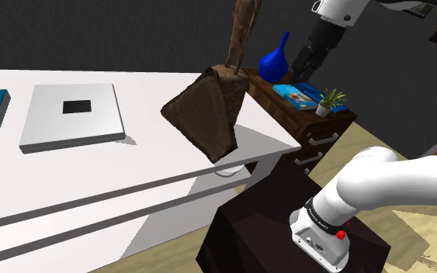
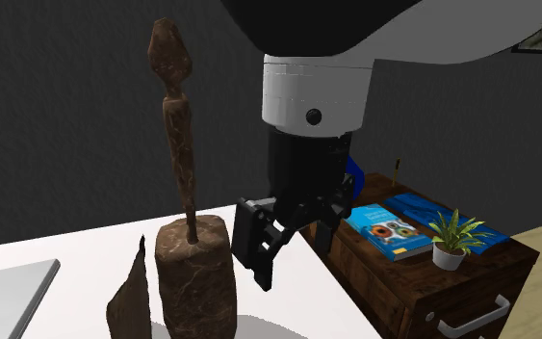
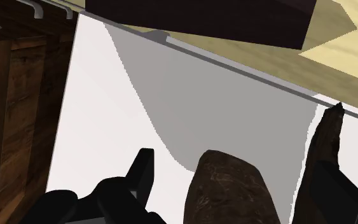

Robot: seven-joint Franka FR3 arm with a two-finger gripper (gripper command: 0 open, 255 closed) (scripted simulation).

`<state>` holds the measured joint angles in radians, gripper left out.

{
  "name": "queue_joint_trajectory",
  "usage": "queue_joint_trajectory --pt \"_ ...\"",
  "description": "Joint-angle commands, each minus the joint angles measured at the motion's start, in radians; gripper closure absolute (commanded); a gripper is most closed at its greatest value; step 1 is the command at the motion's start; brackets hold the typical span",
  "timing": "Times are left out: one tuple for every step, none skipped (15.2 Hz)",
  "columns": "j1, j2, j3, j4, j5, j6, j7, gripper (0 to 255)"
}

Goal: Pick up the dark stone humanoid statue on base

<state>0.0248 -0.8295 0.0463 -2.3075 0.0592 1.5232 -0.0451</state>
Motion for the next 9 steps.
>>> queue_joint_trajectory --pt "0.0 0.0 0.0 0.0 0.0 0.0 0.0 0" --pt "-0.002 0.029 0.009 0.038 0.003 0.0 0.015 0" --pt "-0.005 0.059 0.018 0.076 0.006 -0.001 0.03 0" --pt "-0.008 0.088 0.027 0.115 0.007 -0.002 0.045 0" --pt "-0.011 0.117 0.035 0.155 0.008 -0.005 0.06 0" --pt "-0.014 0.147 0.044 0.196 0.009 -0.008 0.075 0" --pt "-0.017 0.176 0.053 0.238 0.009 -0.012 0.09 0" --pt "-0.021 0.206 0.061 0.281 0.008 -0.018 0.105 0" --pt "-0.024 0.236 0.07 0.325 0.006 -0.024 0.12 0"
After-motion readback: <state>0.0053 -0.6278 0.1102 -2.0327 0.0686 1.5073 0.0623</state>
